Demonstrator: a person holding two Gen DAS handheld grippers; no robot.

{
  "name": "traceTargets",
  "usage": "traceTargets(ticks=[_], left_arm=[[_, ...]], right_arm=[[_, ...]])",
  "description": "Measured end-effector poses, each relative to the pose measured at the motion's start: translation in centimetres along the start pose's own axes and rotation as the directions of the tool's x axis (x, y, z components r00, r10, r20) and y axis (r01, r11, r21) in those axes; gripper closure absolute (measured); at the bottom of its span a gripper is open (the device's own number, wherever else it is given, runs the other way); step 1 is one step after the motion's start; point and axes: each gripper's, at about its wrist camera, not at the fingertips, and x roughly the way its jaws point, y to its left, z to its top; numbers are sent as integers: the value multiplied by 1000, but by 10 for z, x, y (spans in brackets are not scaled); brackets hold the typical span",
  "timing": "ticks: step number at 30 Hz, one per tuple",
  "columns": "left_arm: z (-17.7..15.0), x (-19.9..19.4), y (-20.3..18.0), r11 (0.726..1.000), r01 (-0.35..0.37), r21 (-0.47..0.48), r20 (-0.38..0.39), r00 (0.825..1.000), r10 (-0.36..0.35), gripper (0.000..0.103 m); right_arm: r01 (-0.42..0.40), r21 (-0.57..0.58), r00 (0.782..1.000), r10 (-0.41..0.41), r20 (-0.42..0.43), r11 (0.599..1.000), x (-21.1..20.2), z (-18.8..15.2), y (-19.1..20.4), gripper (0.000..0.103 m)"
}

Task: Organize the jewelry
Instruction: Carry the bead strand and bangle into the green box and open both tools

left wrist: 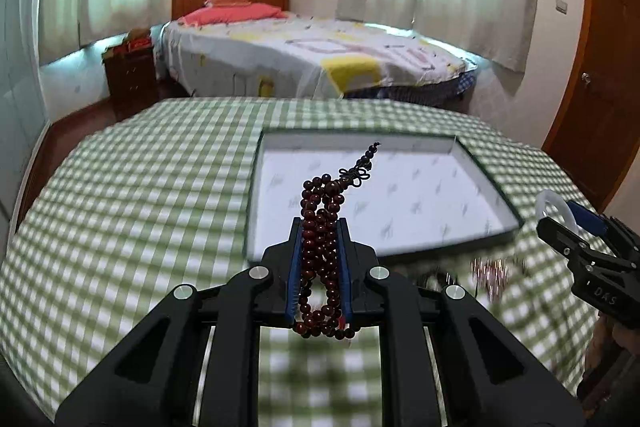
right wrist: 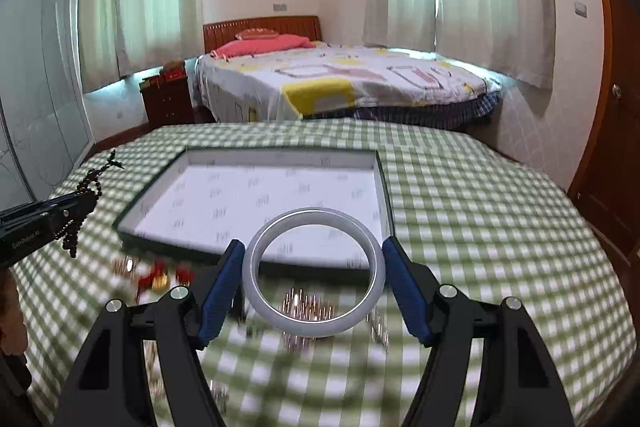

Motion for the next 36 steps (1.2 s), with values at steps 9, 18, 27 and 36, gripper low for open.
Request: traceTargets(ticks=[9, 18, 27, 36], left_arm=[[34, 86, -15, 1000, 13, 9, -82, 997, -13, 87], [14, 147, -7, 1000, -11, 11, -226, 974, 14, 87], [8, 160, -5, 1000, -23, 11, -254, 967, 26, 87], [7, 162, -11, 999, -14, 29, -243, 970, 21, 68]], right_arm=[[-38, -12, 999, 37, -35, 999, 69, 35, -6, 34], [-56, -7, 980, 54, -191, 998, 126, 14, -13, 34], [-51, -2, 966, 49, -254, 999, 141, 4, -20, 34], [-59, -26, 964, 50, -261, 998, 140, 3, -18, 31]])
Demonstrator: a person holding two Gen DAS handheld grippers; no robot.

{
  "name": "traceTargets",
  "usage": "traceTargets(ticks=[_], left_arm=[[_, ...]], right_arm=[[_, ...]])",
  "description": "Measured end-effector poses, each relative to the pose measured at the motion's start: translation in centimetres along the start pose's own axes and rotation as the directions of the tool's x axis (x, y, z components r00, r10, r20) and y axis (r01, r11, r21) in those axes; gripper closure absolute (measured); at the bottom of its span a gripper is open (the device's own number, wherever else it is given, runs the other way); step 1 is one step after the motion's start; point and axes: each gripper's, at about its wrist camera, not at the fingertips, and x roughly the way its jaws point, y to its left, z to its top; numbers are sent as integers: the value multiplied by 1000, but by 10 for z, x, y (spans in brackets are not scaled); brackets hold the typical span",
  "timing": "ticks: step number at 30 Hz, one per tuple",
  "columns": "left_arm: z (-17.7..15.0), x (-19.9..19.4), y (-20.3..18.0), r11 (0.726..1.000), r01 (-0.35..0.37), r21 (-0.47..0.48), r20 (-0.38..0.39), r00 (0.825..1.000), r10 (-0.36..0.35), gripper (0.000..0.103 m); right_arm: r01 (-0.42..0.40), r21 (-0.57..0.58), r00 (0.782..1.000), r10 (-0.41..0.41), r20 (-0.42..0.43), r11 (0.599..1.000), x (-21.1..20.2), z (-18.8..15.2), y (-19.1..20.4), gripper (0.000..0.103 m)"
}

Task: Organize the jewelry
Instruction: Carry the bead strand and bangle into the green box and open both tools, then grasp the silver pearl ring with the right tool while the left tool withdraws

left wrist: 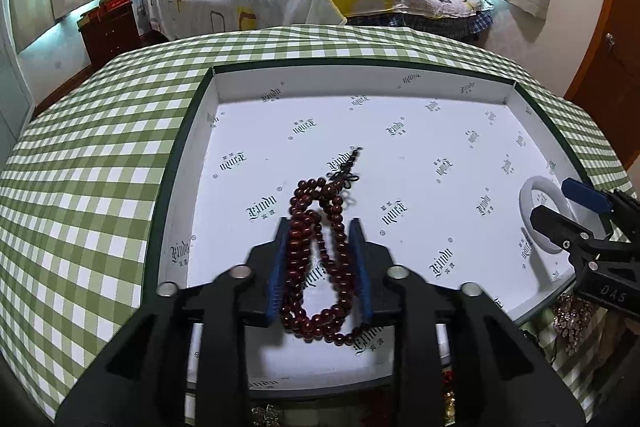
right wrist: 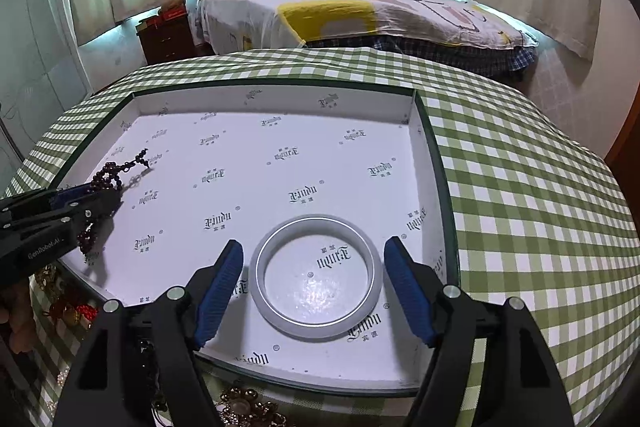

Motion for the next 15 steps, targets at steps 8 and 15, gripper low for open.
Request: traceTargets(ticks=[8, 15], left_arm=[[-3, -7, 1, 1000, 18, -17, 10, 1000, -18, 53], [-13, -50, -4, 1000, 9, -10, 109, 994, -8, 39]], right_arm=[[-22, 37, 999, 21, 33, 999, -13, 0, -3, 30], [-19, 47, 993, 13, 117, 999, -55, -8, 9, 30]])
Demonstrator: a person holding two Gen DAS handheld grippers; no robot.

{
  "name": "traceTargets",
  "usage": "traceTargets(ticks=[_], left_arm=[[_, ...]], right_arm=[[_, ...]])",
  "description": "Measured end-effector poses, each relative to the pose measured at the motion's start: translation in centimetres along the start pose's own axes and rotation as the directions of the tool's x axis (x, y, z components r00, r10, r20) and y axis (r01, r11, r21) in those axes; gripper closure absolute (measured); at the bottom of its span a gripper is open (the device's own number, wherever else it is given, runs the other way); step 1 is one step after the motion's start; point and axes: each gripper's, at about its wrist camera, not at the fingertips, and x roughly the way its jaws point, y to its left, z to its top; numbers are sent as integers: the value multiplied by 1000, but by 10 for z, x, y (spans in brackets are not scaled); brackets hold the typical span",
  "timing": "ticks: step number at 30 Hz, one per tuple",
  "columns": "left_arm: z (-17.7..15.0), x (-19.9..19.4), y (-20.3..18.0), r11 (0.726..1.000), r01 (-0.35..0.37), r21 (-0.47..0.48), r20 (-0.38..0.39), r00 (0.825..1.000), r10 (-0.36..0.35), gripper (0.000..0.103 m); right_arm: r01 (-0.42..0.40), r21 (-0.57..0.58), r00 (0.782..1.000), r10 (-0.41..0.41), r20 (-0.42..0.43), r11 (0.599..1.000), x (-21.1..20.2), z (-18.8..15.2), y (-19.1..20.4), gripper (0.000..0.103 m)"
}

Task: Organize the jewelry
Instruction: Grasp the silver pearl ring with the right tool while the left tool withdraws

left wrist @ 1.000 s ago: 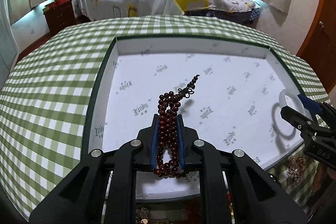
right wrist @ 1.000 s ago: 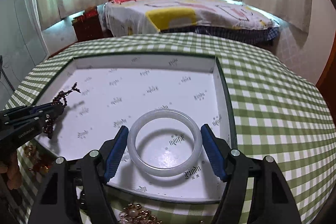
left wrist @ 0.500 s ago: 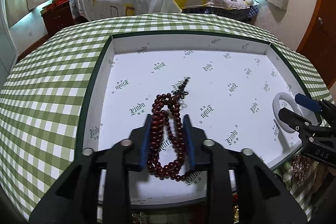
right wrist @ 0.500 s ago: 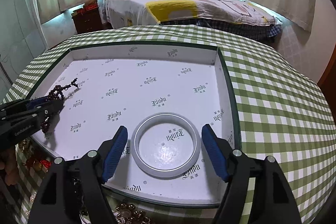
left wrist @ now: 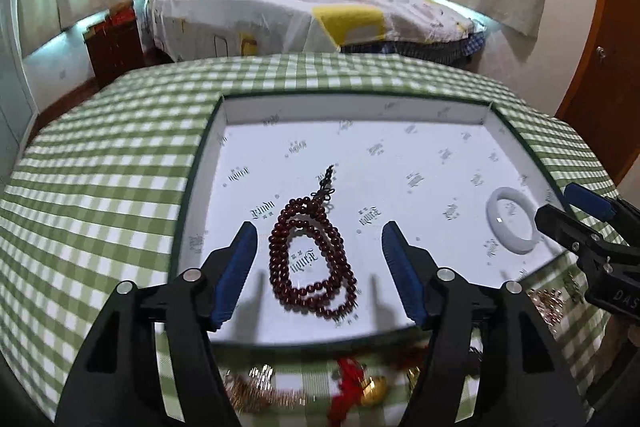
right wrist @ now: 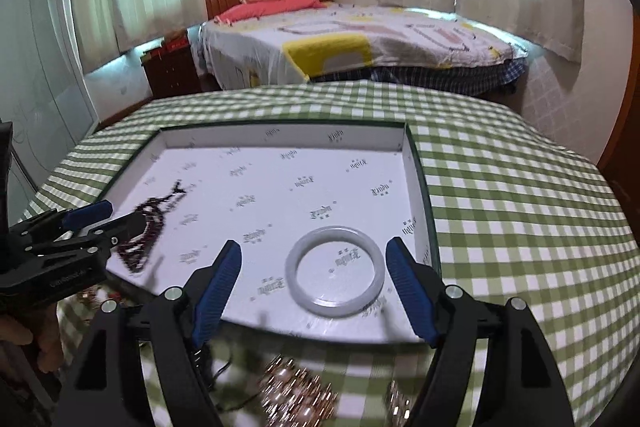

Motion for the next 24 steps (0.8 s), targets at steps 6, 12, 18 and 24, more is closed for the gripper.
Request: traceTargets(ticks=[6, 12, 18, 24], left_arm=[[-19, -43, -5, 1000, -15, -4, 80, 997, 16, 39], [-51, -82, -3, 999, -42, -7, 124, 991, 42, 39], [-80, -95, 7, 998, -53, -37, 92, 994, 57, 39], [-106, -103, 9, 997, -52, -51, 68, 996, 55, 39]], right_arm=[[15, -14, 999, -15, 33, 1000, -34, -25, 17, 30], [28, -6, 998, -27, 51, 1000, -61, -63, 30, 31], [-5, -27, 1000, 5, 8, 1000, -68, -99, 46, 43], [-36, -65, 999, 35, -21, 997, -64, -113, 62, 49]])
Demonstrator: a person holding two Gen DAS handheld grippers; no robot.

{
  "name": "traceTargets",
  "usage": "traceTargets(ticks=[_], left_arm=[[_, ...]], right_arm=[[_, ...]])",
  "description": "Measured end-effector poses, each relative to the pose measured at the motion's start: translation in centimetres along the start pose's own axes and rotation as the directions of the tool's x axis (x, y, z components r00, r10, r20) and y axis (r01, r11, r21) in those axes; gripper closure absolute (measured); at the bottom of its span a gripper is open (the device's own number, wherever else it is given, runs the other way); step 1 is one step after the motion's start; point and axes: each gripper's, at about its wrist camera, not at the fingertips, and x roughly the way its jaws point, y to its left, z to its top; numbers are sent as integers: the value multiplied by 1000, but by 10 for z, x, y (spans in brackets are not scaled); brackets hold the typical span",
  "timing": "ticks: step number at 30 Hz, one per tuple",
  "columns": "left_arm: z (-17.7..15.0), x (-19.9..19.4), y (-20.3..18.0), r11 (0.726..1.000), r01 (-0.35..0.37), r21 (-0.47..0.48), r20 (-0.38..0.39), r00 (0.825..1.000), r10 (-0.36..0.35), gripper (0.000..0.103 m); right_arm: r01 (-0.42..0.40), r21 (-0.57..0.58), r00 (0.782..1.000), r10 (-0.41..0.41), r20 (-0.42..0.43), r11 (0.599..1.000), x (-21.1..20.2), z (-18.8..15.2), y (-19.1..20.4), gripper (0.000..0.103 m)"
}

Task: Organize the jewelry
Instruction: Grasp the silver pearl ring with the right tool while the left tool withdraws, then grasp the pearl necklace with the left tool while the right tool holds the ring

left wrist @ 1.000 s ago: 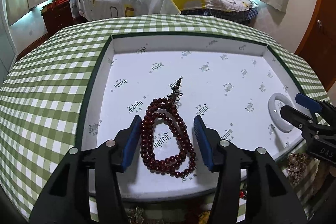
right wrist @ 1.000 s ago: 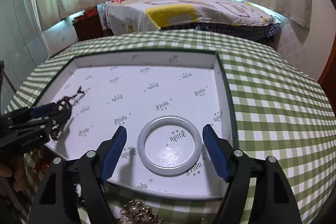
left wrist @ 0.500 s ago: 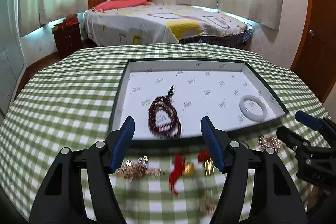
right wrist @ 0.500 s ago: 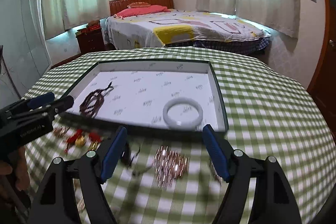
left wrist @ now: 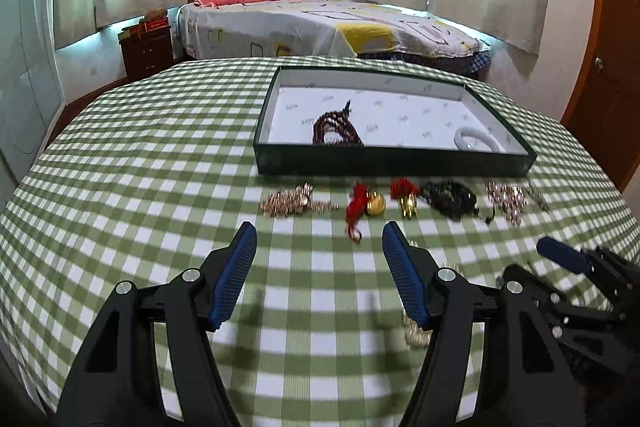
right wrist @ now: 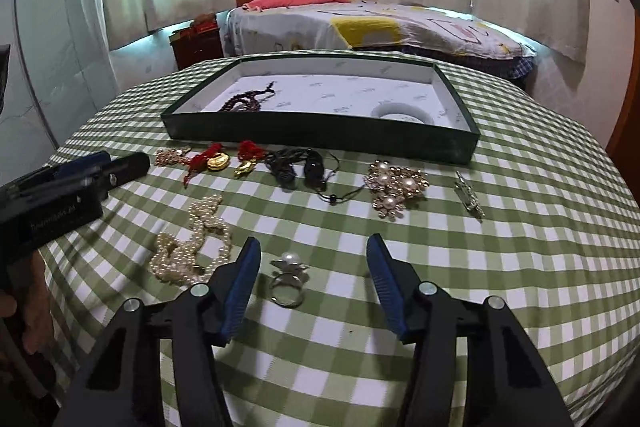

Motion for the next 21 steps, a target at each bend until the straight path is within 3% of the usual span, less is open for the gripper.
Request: traceTargets(ticks=[9, 13, 21], left_arm=[[-9, -7, -6, 1000, 5, 14, 5, 1000, -5, 40], [-12, -6, -9, 1000, 8, 20, 1, 1000, -8, 40], [-16, -6, -20, 999, 33, 40, -4, 999, -33, 40]], right_arm=[[-12, -6, 999, 12, -48, 1000, 12, -6, 7, 64], [-23, -6, 998, 23, -61, 1000, 14, -9, 8, 81], [-7, 19, 1000, 7, -16, 1000, 1, -7, -1, 81]])
